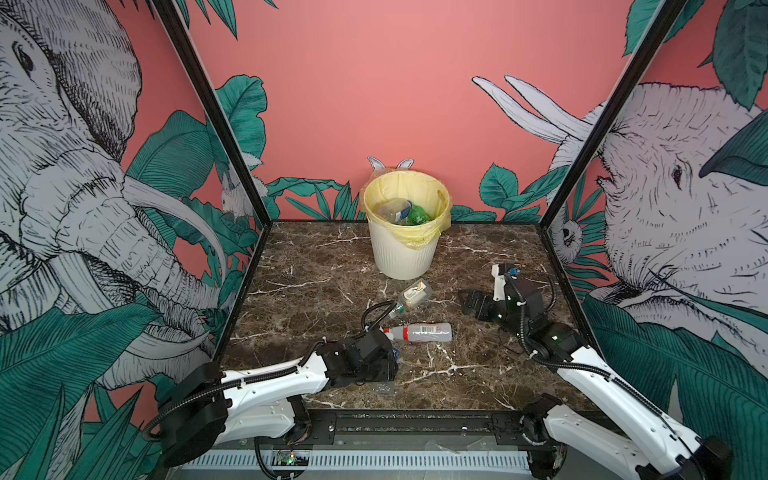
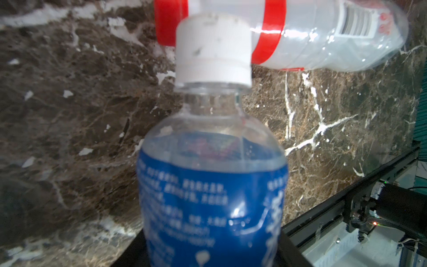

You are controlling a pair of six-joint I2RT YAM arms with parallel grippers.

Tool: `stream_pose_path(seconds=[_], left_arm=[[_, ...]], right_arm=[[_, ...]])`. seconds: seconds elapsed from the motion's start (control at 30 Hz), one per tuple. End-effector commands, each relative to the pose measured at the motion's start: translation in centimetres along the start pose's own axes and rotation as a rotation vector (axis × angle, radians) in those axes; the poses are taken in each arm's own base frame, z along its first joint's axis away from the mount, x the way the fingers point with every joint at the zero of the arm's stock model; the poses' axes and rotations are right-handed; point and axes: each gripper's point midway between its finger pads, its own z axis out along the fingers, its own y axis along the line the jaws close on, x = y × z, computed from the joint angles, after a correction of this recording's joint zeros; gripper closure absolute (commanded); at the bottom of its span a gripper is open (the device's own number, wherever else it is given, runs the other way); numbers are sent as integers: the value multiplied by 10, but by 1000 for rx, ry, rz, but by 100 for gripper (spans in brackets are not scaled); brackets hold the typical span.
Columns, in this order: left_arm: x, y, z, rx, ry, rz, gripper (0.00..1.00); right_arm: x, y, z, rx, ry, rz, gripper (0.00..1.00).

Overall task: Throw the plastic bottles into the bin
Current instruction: 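Lower the left gripper around the white-cap blue-label water bottle and close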

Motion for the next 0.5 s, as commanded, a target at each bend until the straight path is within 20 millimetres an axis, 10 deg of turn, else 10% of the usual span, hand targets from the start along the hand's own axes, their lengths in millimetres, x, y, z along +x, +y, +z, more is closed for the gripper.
stream_pose_path(seconds=[0.0,0.47], left_arm=[[-3,-4,-2,35,-29,-18,41],[-29,-13,-30,88,-159,-16,41]], right_arm=[[-4,-1,2,1,-23,25,1],[2,-6,13,36,10,70,0]])
